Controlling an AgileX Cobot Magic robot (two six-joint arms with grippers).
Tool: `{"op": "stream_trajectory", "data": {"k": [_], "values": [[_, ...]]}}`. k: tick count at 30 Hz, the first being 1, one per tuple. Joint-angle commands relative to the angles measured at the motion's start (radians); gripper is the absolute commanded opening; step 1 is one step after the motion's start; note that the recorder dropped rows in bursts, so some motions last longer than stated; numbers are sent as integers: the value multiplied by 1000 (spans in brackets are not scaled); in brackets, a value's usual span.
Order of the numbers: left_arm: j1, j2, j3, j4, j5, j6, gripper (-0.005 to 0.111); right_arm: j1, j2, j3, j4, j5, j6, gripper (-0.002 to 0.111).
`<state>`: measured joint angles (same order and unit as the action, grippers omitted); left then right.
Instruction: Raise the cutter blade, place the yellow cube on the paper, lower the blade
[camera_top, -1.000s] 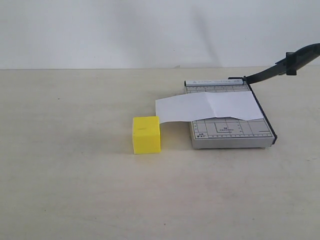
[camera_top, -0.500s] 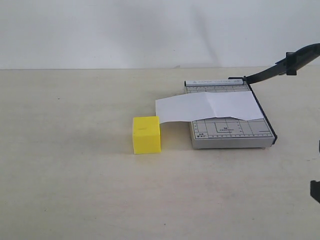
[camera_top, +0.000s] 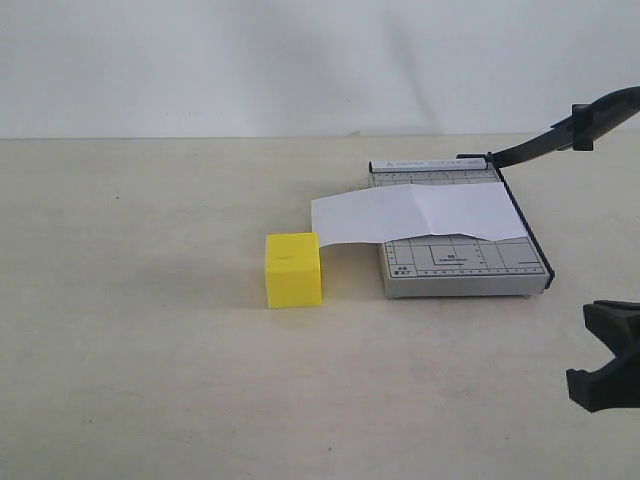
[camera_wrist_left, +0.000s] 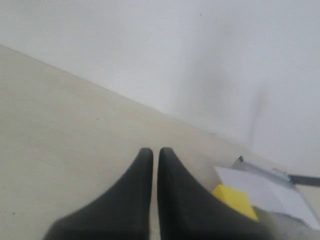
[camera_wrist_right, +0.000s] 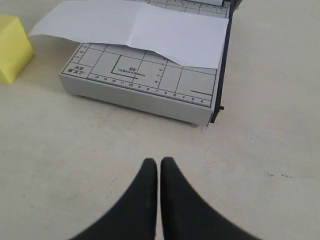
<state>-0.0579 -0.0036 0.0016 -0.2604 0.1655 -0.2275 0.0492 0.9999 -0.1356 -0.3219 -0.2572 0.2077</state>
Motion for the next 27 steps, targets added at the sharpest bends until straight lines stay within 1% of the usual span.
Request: {"op": "stream_trajectory", "data": {"k": [1, 4, 6, 9, 12, 15, 17, 18, 19, 21, 22, 24, 26, 27], "values": [[-5, 4, -2, -148, -84, -12, 4, 0, 10, 28, 8, -67, 14, 3], [-5, 4, -2, -148, -101, -12, 4, 0, -17, 69, 58, -170, 155, 3], [-5, 4, -2, -148, -119, -12, 4, 0, -48, 105, 56, -236, 249, 3], [-5, 4, -13, -148, -81, -10, 4, 0, -116, 136, 56, -296, 305, 3], [-5, 29, -104, -148, -4, 32, 4, 0, -209, 136, 2, -270, 347, 3], [-5, 131, -240, -148, 76, 206, 4, 0, -303, 136, -30, -261, 318, 3], [-5, 226, -325, -157, 125, 313, 4, 0, -358, 136, -37, -205, 309, 3], [-5, 286, -372, -184, 149, 377, 4, 0, -390, 136, -42, -151, 309, 3], [-5, 347, -419, -218, 167, 458, 4, 0, -421, 136, -55, -88, 309, 3], [-5, 470, -516, -362, 225, 676, 4, 0, -475, 136, -59, 43, 286, 3], [-5, 519, -556, -465, 255, 774, 4, 0, -500, 136, -52, 101, 288, 2], [-5, 646, -654, -693, 359, 995, 4, 0, -531, 136, -16, 153, 288, 2], [-5, 769, -727, -848, 479, 1096, 4, 0, -536, 136, 10, 157, 288, 2], [-5, 844, -759, -905, 542, 1117, 4, 0, -536, 136, 12, 157, 288, 2]]}}
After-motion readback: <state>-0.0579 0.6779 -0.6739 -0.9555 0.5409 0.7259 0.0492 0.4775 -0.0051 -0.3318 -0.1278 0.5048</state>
